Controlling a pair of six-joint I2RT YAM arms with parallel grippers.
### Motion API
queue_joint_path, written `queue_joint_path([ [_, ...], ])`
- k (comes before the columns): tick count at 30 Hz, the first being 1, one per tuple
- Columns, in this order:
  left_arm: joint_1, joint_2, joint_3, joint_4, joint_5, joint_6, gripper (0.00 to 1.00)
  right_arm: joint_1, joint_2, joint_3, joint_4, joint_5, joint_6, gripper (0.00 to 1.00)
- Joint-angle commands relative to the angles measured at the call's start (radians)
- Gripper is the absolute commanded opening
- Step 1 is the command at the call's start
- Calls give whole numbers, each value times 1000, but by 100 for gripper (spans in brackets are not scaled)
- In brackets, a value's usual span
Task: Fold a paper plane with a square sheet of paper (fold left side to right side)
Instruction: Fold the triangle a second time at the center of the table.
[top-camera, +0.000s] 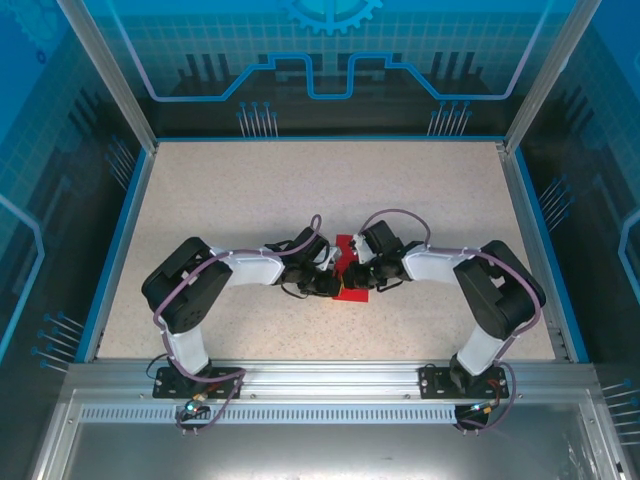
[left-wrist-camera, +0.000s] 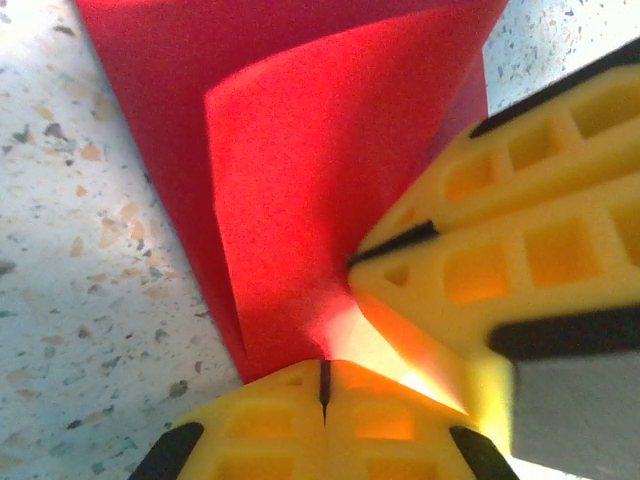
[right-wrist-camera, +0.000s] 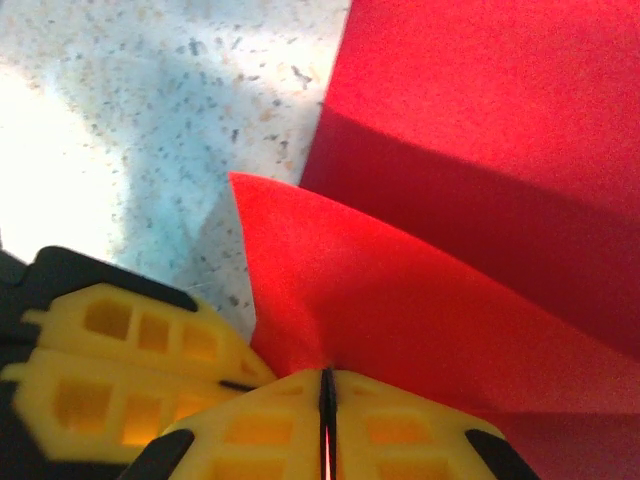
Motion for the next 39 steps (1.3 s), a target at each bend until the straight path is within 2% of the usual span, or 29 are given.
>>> queue_joint_path([
  [1, -9, 40, -44, -95, -34, -4, 0, 16, 26, 31, -71, 75, -30, 11],
  [15, -9, 54, -53, -95, -41, -8, 0, -32, 48, 69, -158, 135, -99, 11],
  [28, -9, 62, -59, -89, -46, -7, 0, -139, 81, 138, -209, 124, -178, 12],
  [39, -9, 58, -59, -90, -46, -5, 0, -243, 68, 100, -210, 117, -221, 12],
])
